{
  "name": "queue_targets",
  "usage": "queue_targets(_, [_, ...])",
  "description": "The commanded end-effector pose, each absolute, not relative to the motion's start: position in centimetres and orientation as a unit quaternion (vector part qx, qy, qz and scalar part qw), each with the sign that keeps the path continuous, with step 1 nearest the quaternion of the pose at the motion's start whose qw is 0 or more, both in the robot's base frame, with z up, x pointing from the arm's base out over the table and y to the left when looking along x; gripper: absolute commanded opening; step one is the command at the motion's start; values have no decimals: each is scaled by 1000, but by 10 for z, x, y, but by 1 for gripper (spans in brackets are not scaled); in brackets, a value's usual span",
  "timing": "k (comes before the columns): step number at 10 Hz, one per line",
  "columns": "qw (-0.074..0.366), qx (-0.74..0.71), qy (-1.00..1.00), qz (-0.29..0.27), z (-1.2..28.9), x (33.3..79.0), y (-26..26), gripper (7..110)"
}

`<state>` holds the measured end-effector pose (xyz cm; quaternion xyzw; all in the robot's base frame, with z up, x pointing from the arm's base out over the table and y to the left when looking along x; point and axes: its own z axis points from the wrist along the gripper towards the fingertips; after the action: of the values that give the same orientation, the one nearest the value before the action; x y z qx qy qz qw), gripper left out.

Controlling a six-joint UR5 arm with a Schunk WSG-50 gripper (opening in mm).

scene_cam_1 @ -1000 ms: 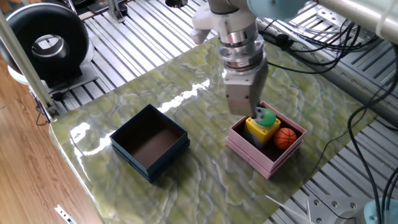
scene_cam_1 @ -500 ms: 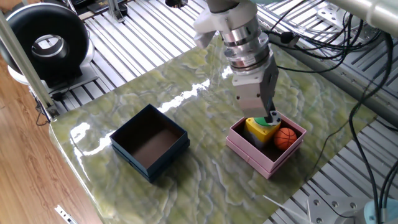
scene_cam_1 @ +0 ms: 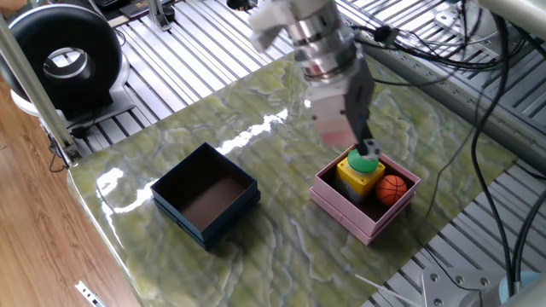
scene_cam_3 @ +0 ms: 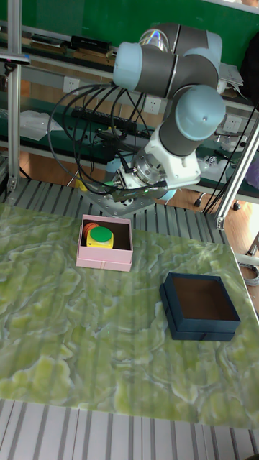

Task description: Move an object from one box to another

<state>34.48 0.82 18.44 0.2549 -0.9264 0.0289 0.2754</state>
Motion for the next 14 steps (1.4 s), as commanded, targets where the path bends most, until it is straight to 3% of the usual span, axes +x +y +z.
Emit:
queue_targets(1, [234, 252, -939, 30, 185, 377, 22, 7])
queue_targets(9, [260, 246, -933, 32, 175, 359, 14, 7])
queue_targets(14, [252, 244, -936, 37, 155, 360, 10, 7])
